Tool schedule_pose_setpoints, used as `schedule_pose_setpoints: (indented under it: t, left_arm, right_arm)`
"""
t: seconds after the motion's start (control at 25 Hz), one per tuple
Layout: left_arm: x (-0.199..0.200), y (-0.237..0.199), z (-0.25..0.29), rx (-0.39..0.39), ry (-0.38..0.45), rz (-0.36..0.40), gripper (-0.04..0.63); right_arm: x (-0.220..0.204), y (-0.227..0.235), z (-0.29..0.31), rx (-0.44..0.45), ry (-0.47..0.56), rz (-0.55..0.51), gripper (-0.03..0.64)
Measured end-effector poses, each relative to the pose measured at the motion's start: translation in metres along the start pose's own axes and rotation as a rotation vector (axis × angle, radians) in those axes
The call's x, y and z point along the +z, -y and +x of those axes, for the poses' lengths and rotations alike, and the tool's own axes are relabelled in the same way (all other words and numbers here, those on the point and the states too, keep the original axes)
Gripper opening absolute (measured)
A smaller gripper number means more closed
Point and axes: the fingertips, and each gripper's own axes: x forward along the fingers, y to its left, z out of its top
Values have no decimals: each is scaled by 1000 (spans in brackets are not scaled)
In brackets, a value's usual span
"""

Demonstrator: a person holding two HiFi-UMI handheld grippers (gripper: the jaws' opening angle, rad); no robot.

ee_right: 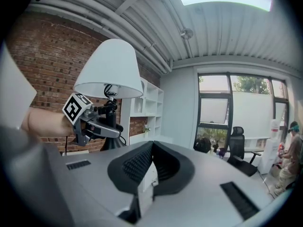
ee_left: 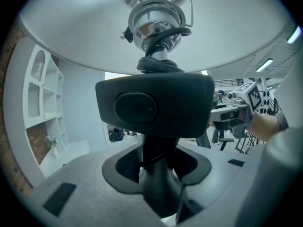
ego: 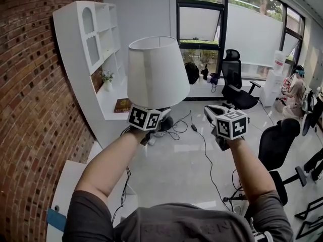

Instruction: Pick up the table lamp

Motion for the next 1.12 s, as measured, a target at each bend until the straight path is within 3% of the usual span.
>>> schedule_pose_setpoints:
  t: [0.64, 0.84, 1.12]
  left_arm:
    - [-2, -5, -6, 9, -9, -9, 161]
    - [-3, -4, -8, 8, -14, -5, 163]
    - [-1, -4, -9, 10, -13, -5, 163]
  right_arm:
    - [2, -8, 6, 26, 7, 20, -6]
    - [6, -14, 3, 19, 25, -40, -8]
    - [6, -11, 4, 28, 21, -1, -8]
